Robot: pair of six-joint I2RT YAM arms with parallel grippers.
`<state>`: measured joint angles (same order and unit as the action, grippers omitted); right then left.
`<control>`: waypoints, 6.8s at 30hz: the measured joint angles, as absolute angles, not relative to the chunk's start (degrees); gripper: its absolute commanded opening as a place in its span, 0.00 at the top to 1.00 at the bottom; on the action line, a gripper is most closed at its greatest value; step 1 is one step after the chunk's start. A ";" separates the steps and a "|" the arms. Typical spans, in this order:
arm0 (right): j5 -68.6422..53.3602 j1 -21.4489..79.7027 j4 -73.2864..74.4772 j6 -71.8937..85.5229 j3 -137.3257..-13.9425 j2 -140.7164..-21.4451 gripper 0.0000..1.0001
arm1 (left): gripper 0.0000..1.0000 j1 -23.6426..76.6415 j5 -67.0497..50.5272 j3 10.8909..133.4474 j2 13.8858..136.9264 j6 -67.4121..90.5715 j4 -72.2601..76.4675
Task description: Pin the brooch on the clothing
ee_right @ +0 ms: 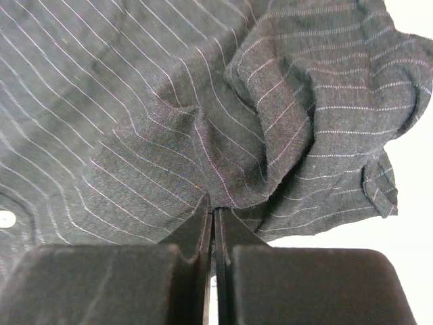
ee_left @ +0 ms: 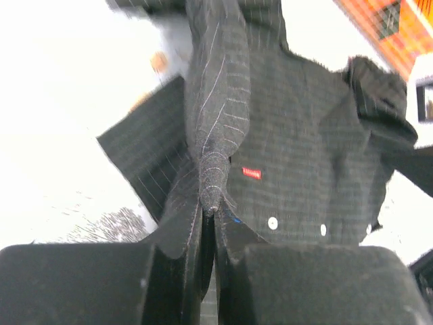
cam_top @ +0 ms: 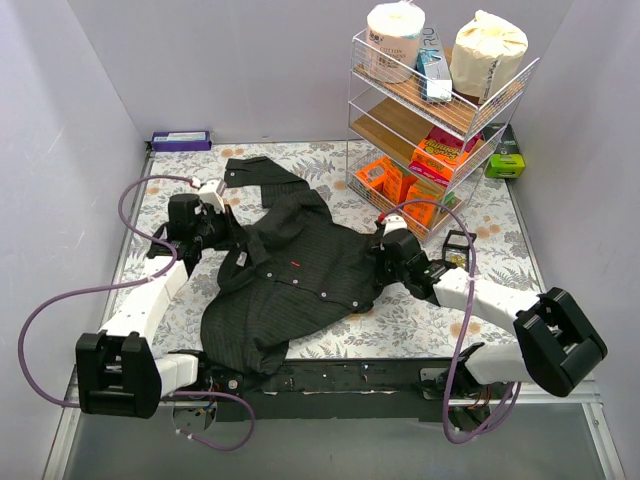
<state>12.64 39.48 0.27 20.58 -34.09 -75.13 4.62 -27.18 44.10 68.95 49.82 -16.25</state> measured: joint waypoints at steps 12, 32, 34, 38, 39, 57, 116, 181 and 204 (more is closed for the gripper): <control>13.26 39.48 10.13 15.62 -46.68 -56.23 0.99 | 1.00 4.56 -9.87 72.42 64.47 49.87 -19.31; 8.86 39.51 15.57 8.86 -73.95 -46.39 0.99 | 1.00 4.58 -11.86 128.53 72.27 45.10 -27.40; 8.38 39.51 14.81 9.52 -72.47 -46.17 0.99 | 1.00 4.58 -11.46 127.59 73.89 44.25 -27.18; 7.18 39.51 10.15 12.80 -61.60 -46.76 0.95 | 0.66 0.14 -12.93 121.40 80.62 43.53 -25.93; 6.90 39.55 8.67 13.85 -57.60 -47.33 0.68 | 0.38 -1.93 -14.61 119.63 83.85 43.94 -25.67; 5.69 42.70 7.68 17.93 -35.38 -56.77 0.17 | 0.02 -3.20 -21.04 73.73 92.71 47.00 -24.91; 9.74 51.44 -1.80 21.67 -43.44 -80.55 0.99 | 0.02 10.79 -20.14 85.45 104.44 48.38 -19.64; 1.89 39.75 -5.80 19.73 -36.07 -74.83 0.99 | 0.82 -4.58 -11.46 18.35 57.04 92.77 -13.67; -1.04 39.94 -8.97 19.75 -36.93 -74.89 0.99 | 0.98 -3.90 9.28 44.05 42.00 68.64 -15.44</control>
<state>-1.04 39.94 -8.97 19.75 -36.93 -74.89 -3.90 9.28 44.05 42.00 68.64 -15.44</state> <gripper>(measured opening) 0.023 0.020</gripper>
